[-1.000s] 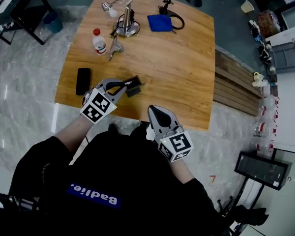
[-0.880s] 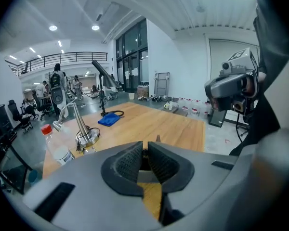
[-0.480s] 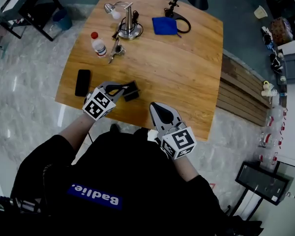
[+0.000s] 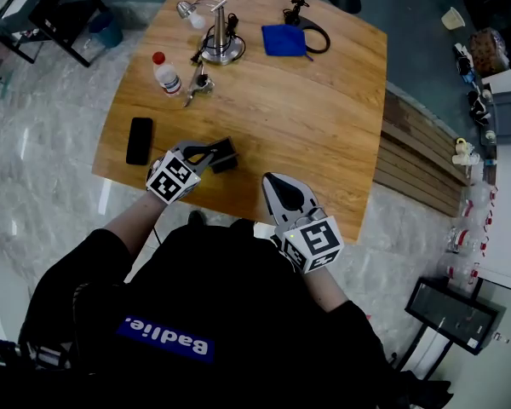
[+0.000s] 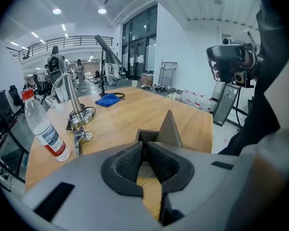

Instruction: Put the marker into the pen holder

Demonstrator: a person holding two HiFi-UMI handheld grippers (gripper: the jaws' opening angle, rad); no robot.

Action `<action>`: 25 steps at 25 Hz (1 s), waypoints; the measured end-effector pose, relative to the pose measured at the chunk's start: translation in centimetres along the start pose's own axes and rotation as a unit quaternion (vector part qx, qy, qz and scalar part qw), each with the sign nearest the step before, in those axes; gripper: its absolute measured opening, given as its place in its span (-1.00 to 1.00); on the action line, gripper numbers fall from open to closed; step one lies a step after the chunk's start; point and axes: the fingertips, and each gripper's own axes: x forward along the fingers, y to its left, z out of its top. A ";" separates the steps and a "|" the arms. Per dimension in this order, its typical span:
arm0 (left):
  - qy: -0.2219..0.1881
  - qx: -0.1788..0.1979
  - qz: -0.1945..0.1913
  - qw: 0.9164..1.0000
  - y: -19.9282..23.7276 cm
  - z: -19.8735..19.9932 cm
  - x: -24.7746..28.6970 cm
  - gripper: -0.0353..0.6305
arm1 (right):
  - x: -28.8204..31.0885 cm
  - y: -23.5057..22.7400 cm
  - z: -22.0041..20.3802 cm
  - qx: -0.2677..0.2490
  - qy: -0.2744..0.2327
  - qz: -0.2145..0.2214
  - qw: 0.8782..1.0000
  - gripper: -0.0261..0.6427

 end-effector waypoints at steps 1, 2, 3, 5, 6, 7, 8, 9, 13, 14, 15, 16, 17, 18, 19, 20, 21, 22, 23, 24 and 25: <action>-0.003 0.001 0.000 1.000 0.0 -0.1 0.1 -0.76 | 0.0 0.0 0.0 -0.002 0.003 -0.002 1.000 -0.91; -0.006 0.003 0.000 1.000 0.0 -0.1 0.1 -0.76 | 0.1 0.0 -0.1 -0.004 0.005 -0.005 1.000 -0.91; -0.009 0.004 -0.001 1.000 0.0 -0.1 0.1 -0.76 | 0.2 0.0 -0.1 -0.007 0.008 -0.008 1.000 -0.91; -0.015 0.004 -0.005 1.000 -0.1 -0.3 0.1 -0.76 | 0.4 0.2 0.0 -0.012 0.009 -0.013 1.000 -0.91; -0.018 0.004 -0.008 1.000 -0.2 -0.4 0.0 -0.76 | 0.4 0.3 0.2 -0.015 0.009 -0.015 1.000 -0.91; -0.021 0.006 -0.011 1.000 -0.3 -0.3 -0.2 -0.76 | 0.5 0.4 0.3 -0.017 0.009 -0.017 1.000 -0.91; -0.027 0.008 -0.014 1.000 -0.3 -0.1 -0.4 -0.76 | 0.5 0.6 0.6 -0.017 0.007 -0.019 1.000 -0.91; -0.034 0.010 -0.015 0.999 -0.3 0.2 -0.8 -0.76 | 0.6 0.7 0.8 -0.017 0.006 -0.020 1.000 -0.91; -0.075 0.014 -0.016 0.997 -0.4 1.9 -3.2 -0.76 | 1.1 1.8 1.1 -0.020 0.002 -0.020 1.000 -0.91; -0.087 0.015 -0.016 0.996 -0.5 2.5 -4.0 -0.76 | 1.3 2.1 1.1 -0.021 0.002 -0.019 1.000 -0.91; -0.100 0.017 -0.016 0.995 -0.6 3.1 -4.9 -0.76 | 1.4 2.4 1.1 -0.022 0.002 -0.017 1.000 -0.91; -0.115 0.020 -0.018 0.993 -0.9 4.0 -5.9 -0.76 | 1.5 2.8 1.2 -0.023 0.002 -0.016 1.000 -0.91; -0.130 0.024 -0.020 0.991 -1.3 4.8 -7.0 -0.76 | 1.7 3.1 1.3 -0.024 -0.001 -0.015 1.000 -0.91; -0.144 0.028 -0.025 0.989 -1.8 5.7 -8.1 -0.76 | 1.9 3.5 1.4 -0.025 -0.004 -0.014 1.000 -0.91; -0.156 0.032 -0.030 0.987 -2.3 6.4 -9.2 -0.76 | 2.0 3.8 1.6 -0.026 -0.006 -0.013 1.000 -0.91; -0.165 0.034 -0.035 0.985 -2.9 7.0 -10.2 -0.76 | 2.1 4.2 1.7 -0.026 -0.010 -0.013 1.000 -0.91; -0.174 0.036 -0.041 0.983 -3.4 7.6 -11.1 -0.76 | 2.3 4.5 1.9 -0.027 -0.013 -0.012 0.999 -0.91; -0.184 0.038 -0.047 0.981 -4.0 8.3 -12.0 -0.76 | 2.4 4.8 2.1 -0.027 -0.017 -0.012 0.999 -0.91; -0.196 0.040 -0.054 0.978 -4.6 9.0 -12.8 -0.76 | 2.6 5.1 2.3 -0.027 -0.020 -0.011 0.999 -0.91; -0.208 0.042 -0.061 0.975 -5.1 9.7 -13.5 -0.76 | 2.8 5.5 2.4 -0.028 -0.023 -0.009 0.999 -0.91; -0.218 0.044 -0.068 0.973 -5.6 10.4 -14.2 -0.76 | 2.9 5.8 2.5 -0.031 -0.026 -0.007 0.999 -0.91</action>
